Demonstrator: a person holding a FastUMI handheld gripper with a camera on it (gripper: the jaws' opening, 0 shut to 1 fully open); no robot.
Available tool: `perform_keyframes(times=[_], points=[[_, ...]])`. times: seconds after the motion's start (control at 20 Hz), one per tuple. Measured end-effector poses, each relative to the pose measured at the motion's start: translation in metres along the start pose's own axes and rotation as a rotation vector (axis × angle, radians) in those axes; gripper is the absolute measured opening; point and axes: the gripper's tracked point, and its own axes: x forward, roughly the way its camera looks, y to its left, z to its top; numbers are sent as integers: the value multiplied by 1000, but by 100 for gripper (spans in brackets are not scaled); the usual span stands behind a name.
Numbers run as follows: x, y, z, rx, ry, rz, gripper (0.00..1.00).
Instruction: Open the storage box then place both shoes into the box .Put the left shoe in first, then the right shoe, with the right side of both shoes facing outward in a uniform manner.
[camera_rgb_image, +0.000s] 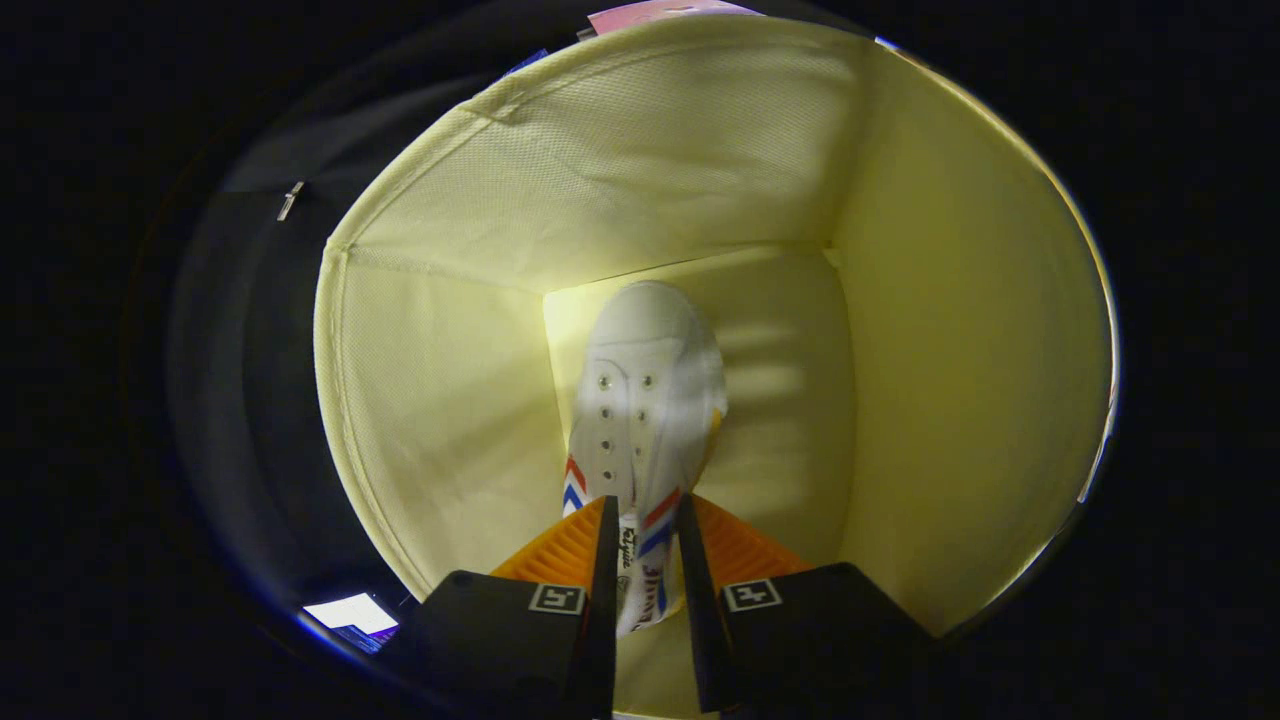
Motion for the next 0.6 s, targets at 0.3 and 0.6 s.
perform_keyframes(times=[0.3, 0.6], points=[[-20, 19, -6, -53, -23, 80, 78], [-69, 24, 1, -130, -136, 163, 91]])
